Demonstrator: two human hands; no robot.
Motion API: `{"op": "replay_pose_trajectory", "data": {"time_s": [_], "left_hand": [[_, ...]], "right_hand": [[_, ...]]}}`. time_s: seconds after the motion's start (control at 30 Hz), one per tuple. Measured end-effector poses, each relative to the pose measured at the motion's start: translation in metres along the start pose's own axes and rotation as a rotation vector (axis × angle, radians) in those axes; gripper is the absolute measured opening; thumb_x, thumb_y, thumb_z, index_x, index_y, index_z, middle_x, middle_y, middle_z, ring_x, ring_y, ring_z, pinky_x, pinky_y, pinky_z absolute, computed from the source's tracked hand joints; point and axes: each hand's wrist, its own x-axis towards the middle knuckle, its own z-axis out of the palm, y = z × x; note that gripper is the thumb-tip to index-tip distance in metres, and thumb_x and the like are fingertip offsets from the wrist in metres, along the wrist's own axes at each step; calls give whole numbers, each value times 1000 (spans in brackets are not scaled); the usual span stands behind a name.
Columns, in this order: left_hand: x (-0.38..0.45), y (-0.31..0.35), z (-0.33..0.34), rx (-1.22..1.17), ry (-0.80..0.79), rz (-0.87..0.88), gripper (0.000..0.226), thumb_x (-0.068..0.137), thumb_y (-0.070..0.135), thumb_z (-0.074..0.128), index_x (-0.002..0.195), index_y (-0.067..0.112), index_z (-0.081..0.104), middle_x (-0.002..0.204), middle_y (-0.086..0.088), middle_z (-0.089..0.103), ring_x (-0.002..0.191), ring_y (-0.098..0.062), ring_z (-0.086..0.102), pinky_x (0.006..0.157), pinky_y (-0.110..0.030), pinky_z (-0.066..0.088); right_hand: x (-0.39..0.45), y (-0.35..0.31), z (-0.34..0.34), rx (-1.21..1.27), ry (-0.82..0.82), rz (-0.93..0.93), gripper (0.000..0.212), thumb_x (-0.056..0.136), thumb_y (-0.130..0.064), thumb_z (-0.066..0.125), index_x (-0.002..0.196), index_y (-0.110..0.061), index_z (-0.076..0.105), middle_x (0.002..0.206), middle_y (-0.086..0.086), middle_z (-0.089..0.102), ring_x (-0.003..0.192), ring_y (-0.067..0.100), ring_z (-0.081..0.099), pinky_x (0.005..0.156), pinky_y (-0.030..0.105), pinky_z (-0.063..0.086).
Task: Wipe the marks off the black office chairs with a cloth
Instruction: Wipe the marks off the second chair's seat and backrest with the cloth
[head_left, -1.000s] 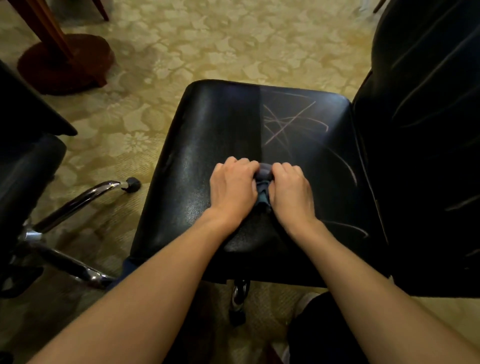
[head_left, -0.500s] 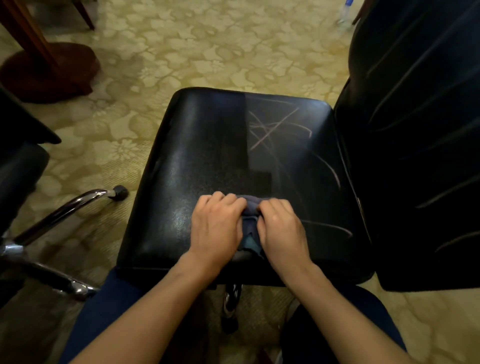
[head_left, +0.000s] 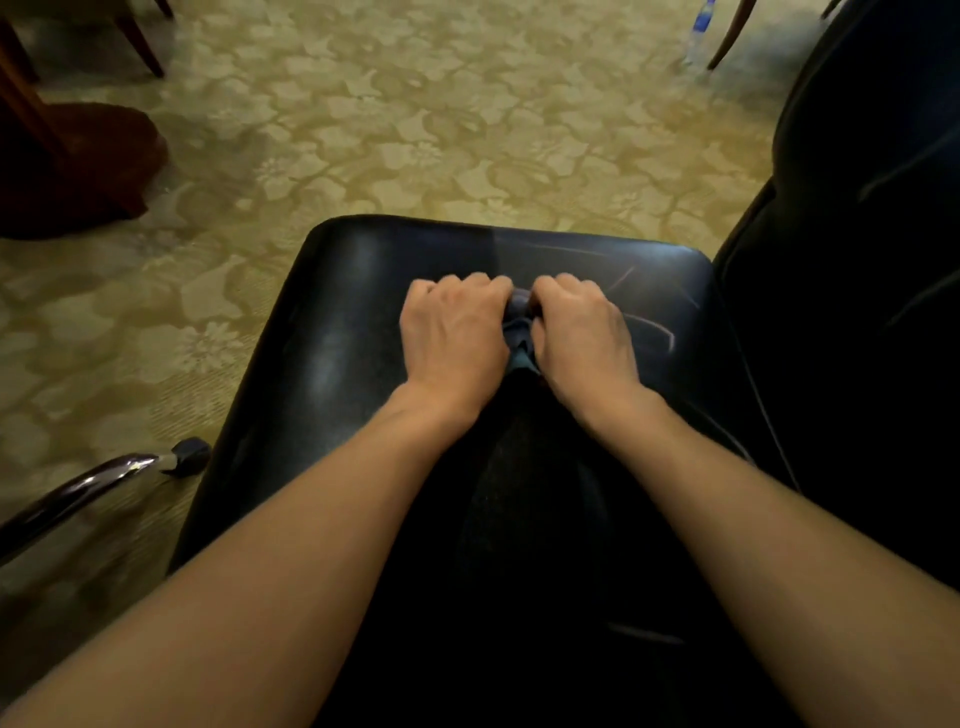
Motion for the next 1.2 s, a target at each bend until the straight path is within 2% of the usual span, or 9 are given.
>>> {"op": "replay_pose_trajectory", "data": {"time_s": [0.07, 0.2, 0.37, 0.5, 0.77, 1.0, 1.2], "left_hand": [[27, -6, 10, 16, -8, 6, 14, 89, 27, 58, 85, 16, 65, 85, -8, 68, 80, -34, 63, 68, -35, 24], [76, -16, 32, 35, -37, -23, 20, 96, 26, 49, 103, 17, 65, 105, -8, 68, 97, -33, 62, 68, -36, 28], [127, -21, 49, -9, -146, -105, 19, 96, 20, 49, 107, 19, 65, 110, -13, 66, 101, -36, 60, 69, -35, 33], [138, -19, 51, -15, -206, -95, 19, 96, 17, 50, 108, 19, 65, 111, -14, 65, 102, -35, 60, 70, -34, 34], [106, 5, 24, -78, -211, 27, 15, 94, 19, 54, 105, 17, 65, 106, -12, 66, 100, -35, 61, 68, -36, 35], [40, 33, -8, -64, -284, 84, 16, 93, 15, 54, 108, 18, 60, 112, -5, 63, 107, -30, 60, 70, -36, 35], [-29, 54, -45, -104, -319, 95, 15, 93, 16, 57, 107, 21, 59, 109, -2, 63, 103, -25, 61, 70, -34, 39]], "right_hand": [[29, 6, 9, 0, 17, 4, 9, 94, -7, 49, 100, -7, 57, 106, 13, 60, 100, 33, 53, 71, 34, 31], [84, 21, 25, 22, 4, 23, 13, 94, -6, 48, 101, -7, 59, 108, 13, 62, 102, 36, 55, 72, 36, 34], [137, 39, 35, 3, -115, 60, 19, 93, -10, 48, 108, -11, 61, 109, 17, 63, 102, 39, 58, 75, 39, 42], [142, 45, 37, 12, -131, 101, 18, 93, -12, 49, 108, -12, 60, 110, 16, 62, 102, 38, 57, 73, 36, 38], [96, 50, 7, -27, -141, 92, 17, 91, -10, 50, 106, -9, 58, 110, 17, 61, 105, 38, 55, 74, 34, 34], [15, 31, -23, -58, -173, 145, 12, 93, -14, 52, 104, -12, 56, 112, 13, 60, 105, 36, 58, 78, 41, 45], [-66, 8, -45, -42, -173, 187, 14, 93, -16, 56, 106, -16, 56, 111, 7, 58, 104, 28, 55, 71, 34, 37]]}}
